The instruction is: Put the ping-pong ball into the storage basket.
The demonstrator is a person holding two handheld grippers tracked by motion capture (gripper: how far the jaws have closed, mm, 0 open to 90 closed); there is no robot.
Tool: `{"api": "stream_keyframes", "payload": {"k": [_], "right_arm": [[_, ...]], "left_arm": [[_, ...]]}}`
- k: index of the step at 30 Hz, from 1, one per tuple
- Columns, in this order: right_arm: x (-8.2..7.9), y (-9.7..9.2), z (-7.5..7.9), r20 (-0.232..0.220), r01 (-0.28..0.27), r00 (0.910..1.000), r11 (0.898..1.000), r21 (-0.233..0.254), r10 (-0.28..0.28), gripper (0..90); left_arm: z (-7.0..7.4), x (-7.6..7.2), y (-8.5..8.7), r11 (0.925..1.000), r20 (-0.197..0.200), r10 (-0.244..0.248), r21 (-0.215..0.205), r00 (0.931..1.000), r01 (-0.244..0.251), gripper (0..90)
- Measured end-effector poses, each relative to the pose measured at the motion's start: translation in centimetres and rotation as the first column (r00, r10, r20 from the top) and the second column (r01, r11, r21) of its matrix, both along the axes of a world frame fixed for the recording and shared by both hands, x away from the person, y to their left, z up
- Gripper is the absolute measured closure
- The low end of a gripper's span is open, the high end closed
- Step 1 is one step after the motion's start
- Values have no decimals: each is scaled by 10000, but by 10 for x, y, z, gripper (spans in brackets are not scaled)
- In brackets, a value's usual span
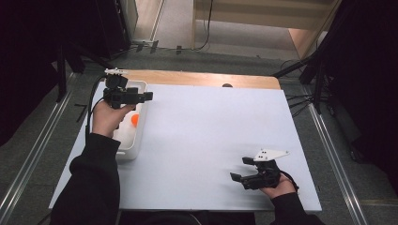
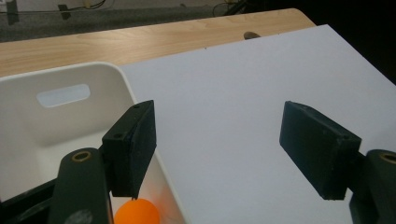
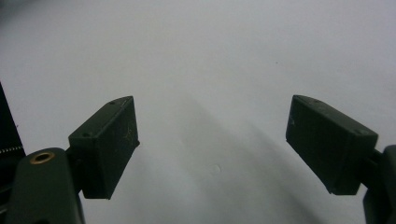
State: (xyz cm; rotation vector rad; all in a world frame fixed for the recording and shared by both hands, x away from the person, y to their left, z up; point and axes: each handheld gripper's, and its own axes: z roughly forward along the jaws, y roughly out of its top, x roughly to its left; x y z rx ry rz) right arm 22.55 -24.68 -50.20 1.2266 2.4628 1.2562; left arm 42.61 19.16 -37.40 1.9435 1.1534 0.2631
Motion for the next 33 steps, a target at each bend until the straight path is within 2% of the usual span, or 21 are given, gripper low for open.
{"api": "stream_keyframes", "payload": {"k": [7,20,26,30,33], "right_arm": [[-2,0,0,45,17,10000,10000,-61,-16,155],[0,0,-2,35,-16,10000,9999,-124,16,154],[1,2,-1,-24,-81,10000,9999,-111,81,154],[1,1,-1,9,-39,10000,10000,-91,39,155],[0,0,-1,8,-29,10000,10000,-68,29,155]], "left_arm": [[-3,-1,-12,9981,129,-612,19,9980,612,279],[-4,-7,-28,9939,117,-1105,-56,9938,1106,279],[-5,-11,-36,9907,244,-1361,31,9904,1361,278],[-7,-14,-43,9857,290,-1684,-2,9853,1685,279],[-7,-16,-47,9836,247,-1792,-186,9835,1796,279]]}}
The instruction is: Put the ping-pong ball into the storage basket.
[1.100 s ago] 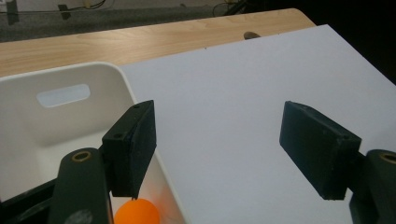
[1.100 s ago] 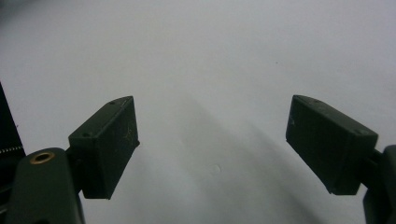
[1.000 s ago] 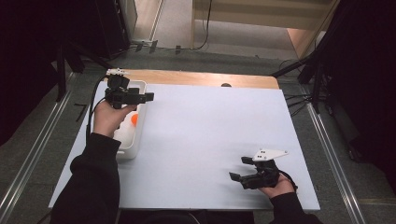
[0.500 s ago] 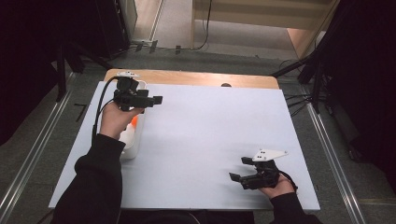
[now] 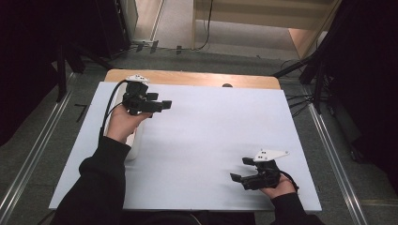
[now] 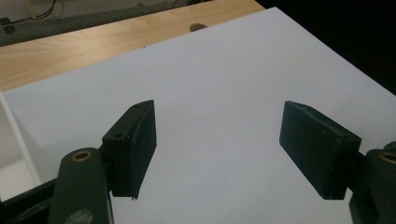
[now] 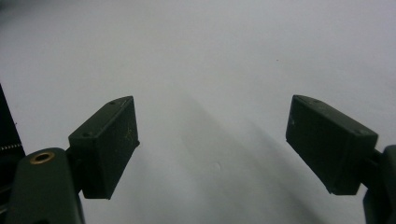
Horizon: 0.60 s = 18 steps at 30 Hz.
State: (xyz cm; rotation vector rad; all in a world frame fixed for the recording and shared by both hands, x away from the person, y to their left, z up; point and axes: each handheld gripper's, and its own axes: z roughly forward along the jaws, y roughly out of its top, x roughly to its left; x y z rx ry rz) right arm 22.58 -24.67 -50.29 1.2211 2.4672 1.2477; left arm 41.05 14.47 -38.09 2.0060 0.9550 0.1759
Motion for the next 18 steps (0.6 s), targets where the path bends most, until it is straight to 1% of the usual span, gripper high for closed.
{"api": "stream_keyframes", "payload": {"k": [5,8,9,10,12,13,18], "right_arm": [[-1,0,0,-20,31,10000,10000,-15,-31,155],[-1,0,0,3,52,10000,10000,-7,-52,155],[-1,0,0,0,53,10000,10000,-7,-53,154],[-1,0,0,-3,50,10000,10000,-5,-50,155],[-1,0,0,5,53,10000,10000,26,-53,155],[-1,-1,0,-1,64,10000,10000,14,-64,155],[-2,-2,0,-48,71,10000,10000,-10,-72,155]], "left_arm": [[-1,-5,-10,9992,-17,-358,165,9994,358,278],[-4,-7,-15,9989,-32,-463,94,9989,463,278],[-6,-8,-16,9990,-6,-454,-8,9990,454,278],[-7,-9,-17,9988,-60,-470,-117,9989,469,279],[-9,-10,-20,9982,-84,-605,-53,9981,604,278],[-9,-11,-21,9977,-20,-674,-15,9977,674,278],[-10,-15,-24,9960,36,-890,-28,9960,890,278]]}}
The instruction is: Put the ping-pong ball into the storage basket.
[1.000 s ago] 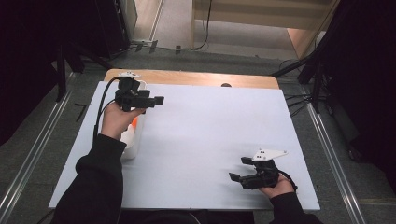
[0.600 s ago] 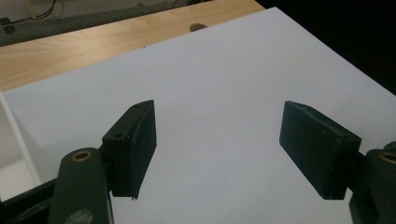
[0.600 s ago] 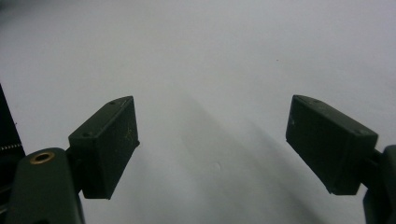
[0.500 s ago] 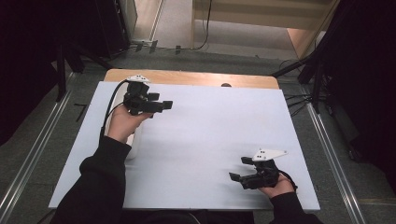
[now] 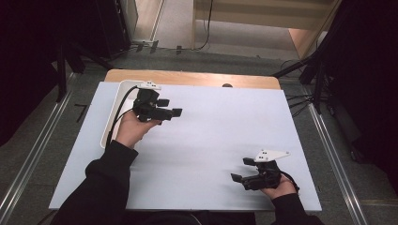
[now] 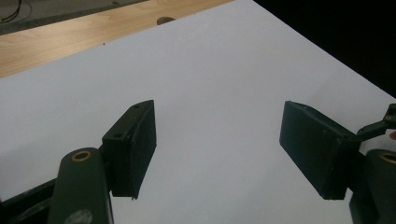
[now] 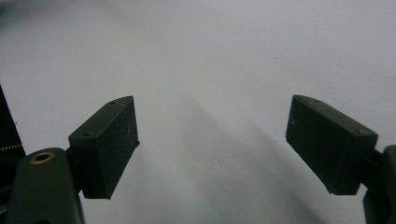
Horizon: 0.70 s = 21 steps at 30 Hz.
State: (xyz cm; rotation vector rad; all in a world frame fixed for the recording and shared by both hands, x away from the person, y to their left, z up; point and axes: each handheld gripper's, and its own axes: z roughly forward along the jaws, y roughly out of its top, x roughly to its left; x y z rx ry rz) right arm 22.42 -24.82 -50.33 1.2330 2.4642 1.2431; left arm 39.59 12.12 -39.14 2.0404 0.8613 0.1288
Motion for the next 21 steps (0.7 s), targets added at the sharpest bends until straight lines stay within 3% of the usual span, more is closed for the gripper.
{"api": "stream_keyframes", "payload": {"k": [2,5,8,10,14,18,21], "right_arm": [[-1,0,0,-20,-2,10000,10000,-7,2,154],[-1,0,0,36,30,10000,10000,7,-30,155],[-1,0,0,10,22,10000,10000,-12,-22,155],[-1,0,0,2,9,10000,10000,-15,-9,155],[-1,1,0,27,-4,10000,10000,-58,4,155],[-1,0,0,43,-7,10000,10000,-55,7,155],[-1,0,0,33,-29,10000,10000,-48,30,155]], "left_arm": [[-2,-1,-1,10000,0,30,-54,10000,-30,278],[-4,-2,-3,9998,-4,50,192,10000,-50,245],[-5,-3,-3,9999,-132,-88,141,9999,90,229],[-7,-5,-4,9999,57,18,171,10000,-19,229],[-14,-6,-2,9999,-42,96,-59,9999,-97,228],[-17,-9,-3,9996,130,74,286,9999,-78,228],[-20,-11,-3,9996,73,153,249,9999,-155,228]]}}
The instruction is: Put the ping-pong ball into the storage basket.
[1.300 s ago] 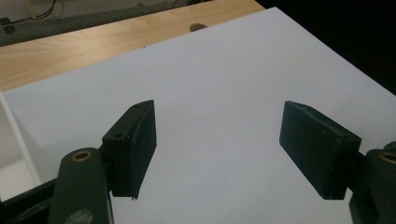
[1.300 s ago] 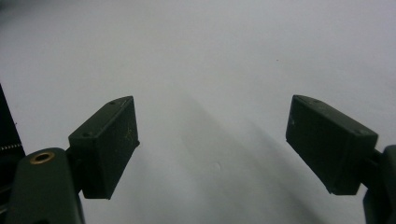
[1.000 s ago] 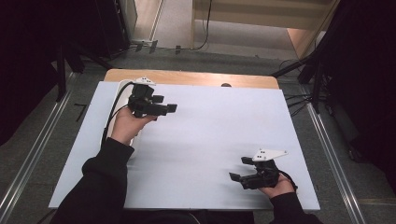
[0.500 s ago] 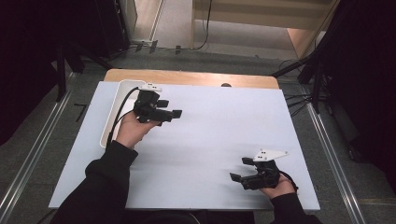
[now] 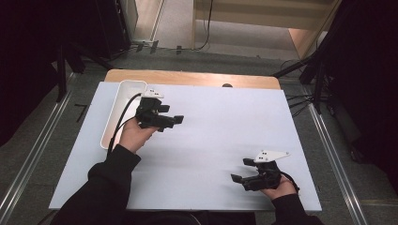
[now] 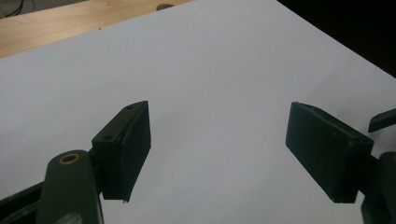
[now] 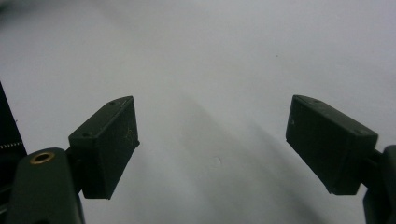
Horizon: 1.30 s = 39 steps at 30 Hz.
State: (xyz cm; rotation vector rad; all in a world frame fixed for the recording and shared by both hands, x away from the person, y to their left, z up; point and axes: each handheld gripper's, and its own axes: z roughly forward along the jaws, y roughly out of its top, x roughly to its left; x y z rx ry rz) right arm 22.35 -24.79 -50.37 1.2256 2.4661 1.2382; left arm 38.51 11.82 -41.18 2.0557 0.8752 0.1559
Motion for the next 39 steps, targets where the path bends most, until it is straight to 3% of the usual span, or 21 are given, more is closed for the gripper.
{"api": "stream_keyframes", "payload": {"k": [4,7,23,30,34,39], "right_arm": [[0,0,0,-40,0,10000,10000,12,0,155],[0,0,0,-48,1,10000,10000,17,-1,154],[2,2,-1,-30,-17,10000,10000,81,17,155],[3,3,-1,-104,-21,9999,10000,79,22,155],[3,2,-1,-90,-35,10000,10000,63,36,155],[3,2,-1,-27,-49,10000,9999,89,49,155]], "left_arm": [[-4,-3,1,10000,12,-3,99,10000,3,229],[-5,-7,2,10000,312,61,45,9995,-62,232],[-6,-23,3,9996,123,-159,221,9998,156,232],[-13,-31,2,9995,51,-313,92,9995,313,230],[-17,-37,0,9987,49,-426,272,9991,425,229],[-20,-43,0,9980,-239,-630,-29,9977,629,229]]}}
